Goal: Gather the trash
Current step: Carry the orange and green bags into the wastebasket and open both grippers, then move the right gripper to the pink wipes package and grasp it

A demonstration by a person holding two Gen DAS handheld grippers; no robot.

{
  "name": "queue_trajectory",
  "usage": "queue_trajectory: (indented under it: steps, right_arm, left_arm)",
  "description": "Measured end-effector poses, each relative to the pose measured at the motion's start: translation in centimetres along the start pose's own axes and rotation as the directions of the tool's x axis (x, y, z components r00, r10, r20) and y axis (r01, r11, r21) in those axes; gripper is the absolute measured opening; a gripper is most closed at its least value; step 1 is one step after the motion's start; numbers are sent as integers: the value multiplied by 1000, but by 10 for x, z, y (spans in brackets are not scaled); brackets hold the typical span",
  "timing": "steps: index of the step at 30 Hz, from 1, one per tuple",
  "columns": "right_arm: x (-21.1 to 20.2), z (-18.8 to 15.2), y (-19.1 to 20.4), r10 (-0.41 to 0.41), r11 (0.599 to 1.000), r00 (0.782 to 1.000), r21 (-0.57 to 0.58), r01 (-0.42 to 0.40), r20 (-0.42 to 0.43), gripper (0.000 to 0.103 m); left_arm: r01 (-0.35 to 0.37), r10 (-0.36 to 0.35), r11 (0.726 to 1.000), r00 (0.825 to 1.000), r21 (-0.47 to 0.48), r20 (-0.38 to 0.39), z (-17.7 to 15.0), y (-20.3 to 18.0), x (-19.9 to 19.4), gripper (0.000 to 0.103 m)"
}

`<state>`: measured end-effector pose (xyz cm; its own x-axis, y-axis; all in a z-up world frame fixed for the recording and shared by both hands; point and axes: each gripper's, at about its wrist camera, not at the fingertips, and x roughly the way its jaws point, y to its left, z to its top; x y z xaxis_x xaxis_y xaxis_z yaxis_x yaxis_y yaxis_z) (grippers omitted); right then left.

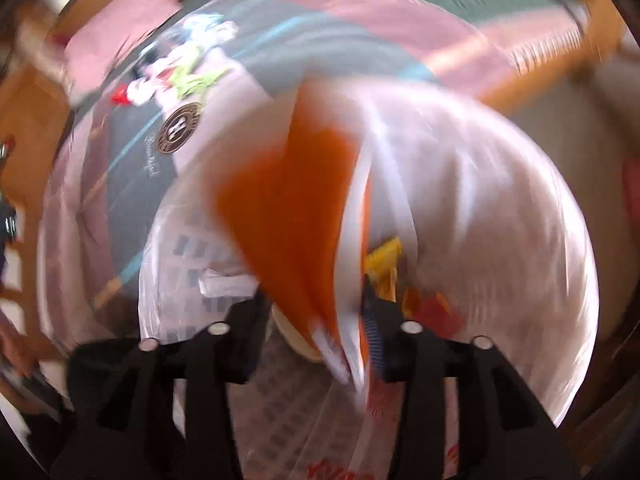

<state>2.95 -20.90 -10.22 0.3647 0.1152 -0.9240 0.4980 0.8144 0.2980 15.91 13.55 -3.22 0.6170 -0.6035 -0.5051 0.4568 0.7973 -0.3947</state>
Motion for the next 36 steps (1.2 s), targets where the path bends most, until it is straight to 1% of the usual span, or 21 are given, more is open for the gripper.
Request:
queue_trajectory:
  steps: [2, 4, 6, 8, 10, 11, 13, 15, 16, 18, 19, 20, 21, 22, 23, 25, 26, 28, 31, 33, 36]
  right_arm:
    - [-28, 4, -12, -38, 999, 992, 41, 34, 123, 48]
    - [-57, 10, -23, -75, 995, 968, 82, 57, 240, 57]
    - [-85, 12, -33, -89, 992, 936, 113, 53, 340, 60]
    - [-109, 19, -39, -112, 990, 899, 125, 65, 424, 61]
    - [-125, 21, -40, -135, 989, 865, 123, 86, 483, 69]
    - [-129, 23, -40, -146, 988, 853, 114, 102, 500, 70]
    - [-133, 26, -37, -148, 989, 840, 91, 118, 522, 72]
    - [-130, 31, -30, -137, 990, 838, 60, 124, 528, 72]
    - [-128, 32, -27, -131, 991, 839, 54, 121, 527, 73]
    - [-122, 43, -19, -101, 995, 849, 37, 96, 519, 73]
    - [-115, 52, -8, -69, 997, 863, 12, 72, 501, 73]
    - [-110, 60, 0, -46, 998, 871, -7, 57, 490, 73]
    - [-103, 68, 12, -23, 999, 878, -32, 43, 479, 74]
    - [-92, 78, 30, 5, 997, 885, -68, 31, 466, 74]
    - [-79, 90, 50, 35, 994, 891, -108, 17, 453, 74]
    - [-54, 110, 88, 83, 983, 899, -182, -3, 430, 74]
    - [-37, 121, 109, 103, 975, 907, -220, -12, 409, 74]
    - [-1, 141, 151, 112, 961, 925, -278, -7, 363, 74]
    - [57, 166, 216, 34, 910, 933, -396, 119, 360, 74]
    - [103, 177, 254, -70, 845, 930, -474, 247, 360, 74]
    - [168, 189, 276, -227, 777, 932, -525, 349, 283, 74]
  left_arm:
    - [124, -123, 992, 992, 24, -31, -3, -27, 5, 26]
    - [243, -237, 968, 967, 66, -93, -12, -57, 16, 26]
    - [351, -326, 929, 926, 117, -191, -32, -96, 33, 26]
    - [424, -362, 891, 879, 161, -310, -57, -132, 53, 29]
    - [471, -366, 862, 835, 190, -411, -83, -161, 71, 49]
    - [474, -341, 857, 817, 204, -465, -96, -172, 81, 66]
    - [455, -299, 864, 808, 216, -508, -102, -179, 91, 72]
    - [449, -338, 881, 818, 149, -466, -92, -165, 89, 85]
    - [437, -353, 892, 831, 112, -429, -84, -154, 86, 86]
    - [369, -316, 925, 880, 92, -355, -57, -126, 76, 86]
    - [303, -261, 948, 916, 99, -306, -45, -112, 68, 86]
    - [186, -157, 977, 960, 108, -232, -29, -92, 59, 87]
    - [55, -38, 993, 986, 107, -160, -17, -75, 49, 87]
    - [-83, 91, 992, 992, 92, -92, -7, -58, 38, 88]
    - [-230, 232, 971, 972, 65, -26, 3, -37, 27, 88]
    - [-427, 426, 904, 904, 11, 37, 14, -3, 12, 90]
    - [-503, 503, 864, 863, -30, 39, 19, 16, 5, 90]
    - [-565, 571, 816, 820, -120, 19, 23, 47, -8, 90]
    - [-591, 603, 785, 798, -187, 10, 23, 68, -26, 91]
    - [-622, 633, 766, 774, -164, 18, 24, 66, -28, 92]
    - [-669, 676, 732, 737, -126, 16, 20, 69, -31, 92]
